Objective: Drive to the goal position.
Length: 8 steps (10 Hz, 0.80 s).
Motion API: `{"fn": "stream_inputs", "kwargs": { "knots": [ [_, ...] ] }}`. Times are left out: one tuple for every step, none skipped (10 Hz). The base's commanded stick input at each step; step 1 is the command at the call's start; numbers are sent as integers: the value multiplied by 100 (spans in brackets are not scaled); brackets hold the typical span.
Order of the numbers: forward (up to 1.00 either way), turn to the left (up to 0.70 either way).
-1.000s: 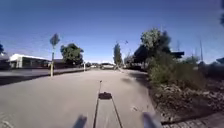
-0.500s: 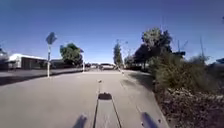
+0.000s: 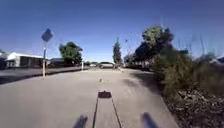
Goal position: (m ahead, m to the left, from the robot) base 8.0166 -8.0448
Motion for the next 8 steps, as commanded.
{"fn": "stream_inputs", "kwargs": {
  "knots": [
    [98, -16],
    [98, -29],
    [98, -39],
    [98, -39],
    [98, -38],
    [98, -19],
    [98, 0],
    [98, 0]
  ]
}}
